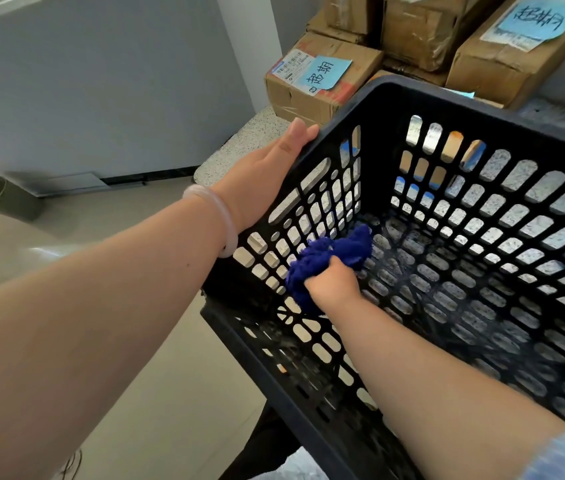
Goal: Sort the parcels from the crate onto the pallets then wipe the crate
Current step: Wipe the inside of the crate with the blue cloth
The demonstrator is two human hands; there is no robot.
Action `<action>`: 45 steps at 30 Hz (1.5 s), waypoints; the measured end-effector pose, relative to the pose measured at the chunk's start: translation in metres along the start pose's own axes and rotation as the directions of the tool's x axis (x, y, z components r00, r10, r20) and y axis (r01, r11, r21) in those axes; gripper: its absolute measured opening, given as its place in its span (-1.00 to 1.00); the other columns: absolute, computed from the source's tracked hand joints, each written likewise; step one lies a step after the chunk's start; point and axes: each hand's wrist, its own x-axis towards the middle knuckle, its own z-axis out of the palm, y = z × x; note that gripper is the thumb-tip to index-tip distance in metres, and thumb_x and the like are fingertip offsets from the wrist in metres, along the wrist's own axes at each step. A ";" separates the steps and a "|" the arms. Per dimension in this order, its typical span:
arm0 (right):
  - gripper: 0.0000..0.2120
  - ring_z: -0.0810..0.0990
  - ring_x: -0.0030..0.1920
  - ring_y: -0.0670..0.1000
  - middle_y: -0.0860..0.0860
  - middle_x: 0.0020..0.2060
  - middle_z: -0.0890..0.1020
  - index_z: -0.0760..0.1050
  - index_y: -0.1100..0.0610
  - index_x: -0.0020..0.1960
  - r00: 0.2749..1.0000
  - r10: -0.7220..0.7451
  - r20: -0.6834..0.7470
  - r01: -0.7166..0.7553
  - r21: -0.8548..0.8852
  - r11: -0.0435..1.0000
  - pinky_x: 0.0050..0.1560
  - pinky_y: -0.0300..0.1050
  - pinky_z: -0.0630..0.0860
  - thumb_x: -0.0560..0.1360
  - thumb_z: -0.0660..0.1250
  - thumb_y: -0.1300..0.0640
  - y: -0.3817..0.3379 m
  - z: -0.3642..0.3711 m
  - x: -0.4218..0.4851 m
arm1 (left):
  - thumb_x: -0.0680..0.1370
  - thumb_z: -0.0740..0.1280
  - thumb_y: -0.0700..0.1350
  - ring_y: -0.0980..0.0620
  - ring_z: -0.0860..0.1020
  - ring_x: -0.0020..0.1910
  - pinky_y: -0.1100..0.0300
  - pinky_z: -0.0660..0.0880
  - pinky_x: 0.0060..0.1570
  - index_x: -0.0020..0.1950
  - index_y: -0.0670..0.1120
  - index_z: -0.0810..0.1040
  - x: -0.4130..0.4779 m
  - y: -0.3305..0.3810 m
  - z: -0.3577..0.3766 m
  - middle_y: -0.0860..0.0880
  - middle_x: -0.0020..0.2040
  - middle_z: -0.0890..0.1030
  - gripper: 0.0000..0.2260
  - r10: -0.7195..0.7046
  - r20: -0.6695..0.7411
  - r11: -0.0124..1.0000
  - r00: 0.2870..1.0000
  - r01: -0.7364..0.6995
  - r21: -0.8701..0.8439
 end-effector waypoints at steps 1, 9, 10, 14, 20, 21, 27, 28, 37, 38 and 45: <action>-0.62 0.48 0.20 0.16 0.18 0.30 0.46 0.34 0.09 0.39 1.000 0.021 0.012 -0.021 -0.017 1.000 0.26 -0.01 0.40 0.59 0.25 0.17 -0.004 0.002 -0.002 | 0.61 -0.20 0.28 0.02 0.19 0.51 0.12 0.02 0.39 0.48 0.31 0.29 0.000 0.000 0.000 0.10 0.55 0.23 -0.50 -0.004 -0.003 1.000 1.000 0.004 0.003; -0.92 0.53 0.03 0.06 0.01 0.03 0.55 0.46 -0.01 -0.01 0.994 -0.047 0.100 0.012 0.326 0.945 0.20 0.11 0.50 0.51 0.33 0.07 -0.028 0.004 -0.052 | 0.61 -0.19 0.30 0.04 0.17 0.52 0.11 0.01 0.41 0.48 0.27 0.32 -0.002 0.000 0.000 0.11 0.54 0.24 -0.47 0.021 -0.016 1.000 1.000 -0.021 -0.022; -0.93 0.55 0.00 0.06 0.00 -0.04 0.56 0.45 0.00 -0.09 0.991 -0.098 0.092 0.061 0.339 0.939 0.14 0.04 0.51 0.51 0.33 0.05 -0.033 0.005 -0.062 | 0.60 -0.19 0.32 0.04 0.17 0.52 0.10 0.00 0.43 0.47 0.27 0.32 -0.002 -0.001 -0.001 0.11 0.54 0.24 -0.46 0.026 -0.017 0.999 1.000 -0.026 -0.028; -0.89 0.59 -0.06 0.07 0.04 -0.13 0.61 0.48 0.04 -0.12 0.950 -0.307 0.062 0.259 0.399 0.880 -0.03 -0.02 0.54 0.49 0.37 0.02 -0.051 0.002 -0.093 | 0.62 -0.15 0.31 0.08 0.23 0.48 0.12 0.04 0.43 0.47 0.24 0.35 -0.004 0.002 0.000 0.11 0.52 0.29 -0.48 0.025 -0.022 0.998 0.999 -0.026 -0.051; -0.87 0.50 -0.11 0.06 0.01 -0.18 0.50 0.48 0.05 -0.17 0.815 -0.577 0.054 0.575 0.048 0.817 -0.06 -0.05 0.48 0.46 0.40 0.04 -0.038 0.007 -0.098 | 0.62 -0.15 0.27 0.13 0.23 0.46 0.21 0.03 0.35 0.49 0.20 0.33 -0.006 0.005 -0.001 0.10 0.52 0.28 -0.48 0.023 -0.005 0.997 1.000 -0.024 -0.074; -0.86 0.48 -0.06 0.09 0.02 -0.13 0.46 0.49 0.10 -0.08 0.809 -0.578 0.108 0.586 -0.064 0.808 -0.03 -0.05 0.47 0.48 0.39 0.05 -0.034 0.007 -0.094 | 0.62 -0.14 0.28 0.16 0.24 0.42 0.22 0.04 0.34 0.49 0.20 0.33 -0.006 0.004 -0.001 0.11 0.52 0.29 -0.47 0.020 -0.007 0.997 1.000 -0.020 -0.078; -0.77 0.46 0.07 0.14 0.00 0.01 0.38 0.51 0.09 0.14 0.785 -0.586 0.202 0.619 -0.212 0.756 0.09 -0.04 0.45 0.51 0.35 0.06 -0.026 0.005 -0.080 | 0.53 -0.15 0.41 0.04 0.27 0.46 0.20 0.08 0.30 0.50 0.16 0.33 -0.005 0.005 0.000 0.06 0.51 0.32 -0.34 -0.014 -0.015 1.000 1.000 0.014 -0.028; -0.76 0.47 0.08 0.14 0.00 0.03 0.37 0.51 0.08 0.17 0.783 -0.585 0.211 0.622 -0.231 0.748 0.08 -0.07 0.43 0.52 0.34 0.07 -0.022 0.006 -0.076 | 0.57 -0.15 0.36 0.04 0.25 0.47 0.20 0.06 0.29 0.50 0.18 0.32 -0.005 0.006 0.000 0.06 0.52 0.30 -0.40 -0.012 -0.017 1.000 1.000 0.011 -0.029; -0.71 0.48 0.18 0.17 0.13 0.23 0.41 0.44 0.06 0.29 0.904 -0.177 0.390 0.407 -0.655 0.637 0.21 0.02 0.46 0.58 0.22 0.15 0.032 0.006 -0.035 | 0.61 -0.18 0.27 -0.03 0.22 0.49 0.09 0.06 0.42 0.52 0.22 0.25 -0.009 0.011 0.000 0.00 0.55 0.25 -0.47 -0.008 -0.005 0.999 1.000 0.008 0.043; -0.71 0.48 0.18 0.16 0.13 0.23 0.40 0.42 0.06 0.30 0.909 -0.168 0.382 0.395 -0.659 0.640 0.22 0.03 0.47 0.58 0.22 0.14 0.033 0.007 -0.034 | 0.61 -0.17 0.28 -0.03 0.23 0.49 0.10 0.07 0.40 0.52 0.21 0.26 -0.009 0.011 0.000 0.00 0.54 0.26 -0.47 -0.004 -0.005 0.999 1.000 0.005 0.045; -0.55 0.51 0.19 0.10 0.01 0.24 0.46 0.34 -0.16 0.35 0.952 -0.212 0.222 0.296 -0.481 0.825 0.20 -0.03 0.46 0.50 0.30 0.09 0.031 -0.032 -0.048 | 0.63 -0.05 0.29 0.05 0.26 0.46 0.13 0.09 0.38 0.52 0.18 0.27 -0.014 0.003 0.001 0.09 0.47 0.35 -0.51 0.191 -0.029 0.968 0.981 -0.183 0.169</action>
